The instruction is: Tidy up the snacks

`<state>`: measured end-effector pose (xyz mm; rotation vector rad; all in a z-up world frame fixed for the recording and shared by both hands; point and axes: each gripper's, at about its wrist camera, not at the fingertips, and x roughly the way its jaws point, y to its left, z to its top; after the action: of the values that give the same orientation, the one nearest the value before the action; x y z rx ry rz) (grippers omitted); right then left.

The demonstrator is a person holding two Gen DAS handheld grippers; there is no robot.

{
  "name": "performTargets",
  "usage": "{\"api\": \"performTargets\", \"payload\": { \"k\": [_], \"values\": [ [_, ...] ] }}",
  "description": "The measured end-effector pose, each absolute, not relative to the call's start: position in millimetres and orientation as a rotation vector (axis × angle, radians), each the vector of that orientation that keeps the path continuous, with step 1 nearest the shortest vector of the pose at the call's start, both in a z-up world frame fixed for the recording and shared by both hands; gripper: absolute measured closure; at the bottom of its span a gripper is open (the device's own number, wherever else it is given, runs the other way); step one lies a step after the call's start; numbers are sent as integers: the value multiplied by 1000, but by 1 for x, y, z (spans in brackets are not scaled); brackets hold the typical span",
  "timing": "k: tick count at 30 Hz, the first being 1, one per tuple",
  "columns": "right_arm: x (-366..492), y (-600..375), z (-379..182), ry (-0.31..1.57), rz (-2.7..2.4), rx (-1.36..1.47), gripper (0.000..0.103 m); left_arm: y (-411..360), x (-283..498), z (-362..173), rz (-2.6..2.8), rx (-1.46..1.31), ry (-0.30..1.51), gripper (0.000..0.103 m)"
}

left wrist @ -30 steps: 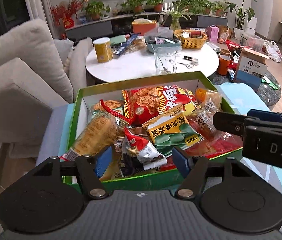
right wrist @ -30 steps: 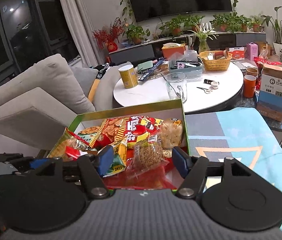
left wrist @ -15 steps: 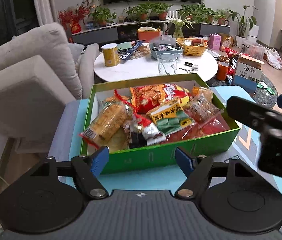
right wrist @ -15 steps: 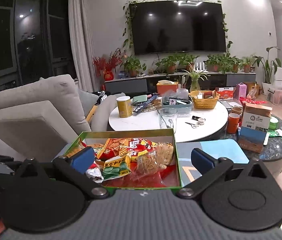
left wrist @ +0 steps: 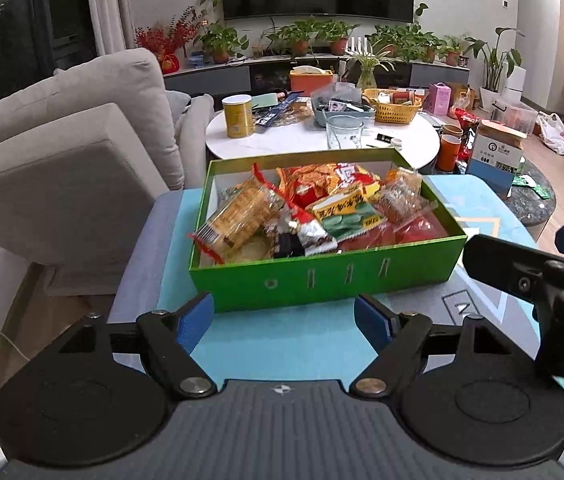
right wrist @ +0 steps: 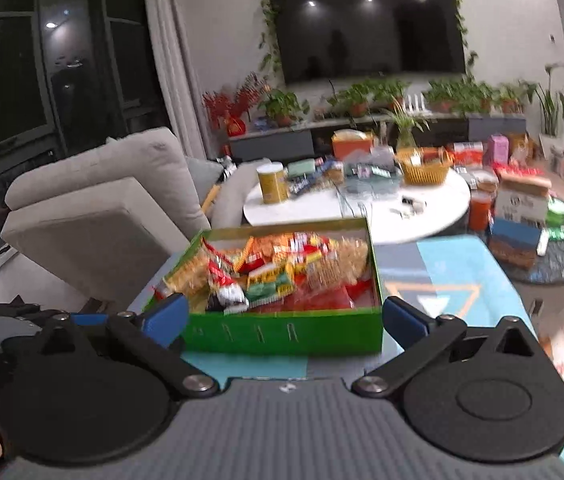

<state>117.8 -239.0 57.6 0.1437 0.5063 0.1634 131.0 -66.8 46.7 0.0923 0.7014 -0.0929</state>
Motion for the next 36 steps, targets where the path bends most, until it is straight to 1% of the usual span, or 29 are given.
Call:
{"api": "performTargets", "payload": {
  "k": [7, 20, 36],
  "values": [
    [97, -233, 46, 526, 140, 103, 23, -57, 109, 40, -73, 54, 714, 28],
    [71, -226, 44, 522, 148, 79, 23, -50, 76, 36, -45, 44, 713, 27],
    [58, -226, 42, 529, 139, 76, 23, -50, 63, 36, -51, 47, 706, 27]
  ]
}}
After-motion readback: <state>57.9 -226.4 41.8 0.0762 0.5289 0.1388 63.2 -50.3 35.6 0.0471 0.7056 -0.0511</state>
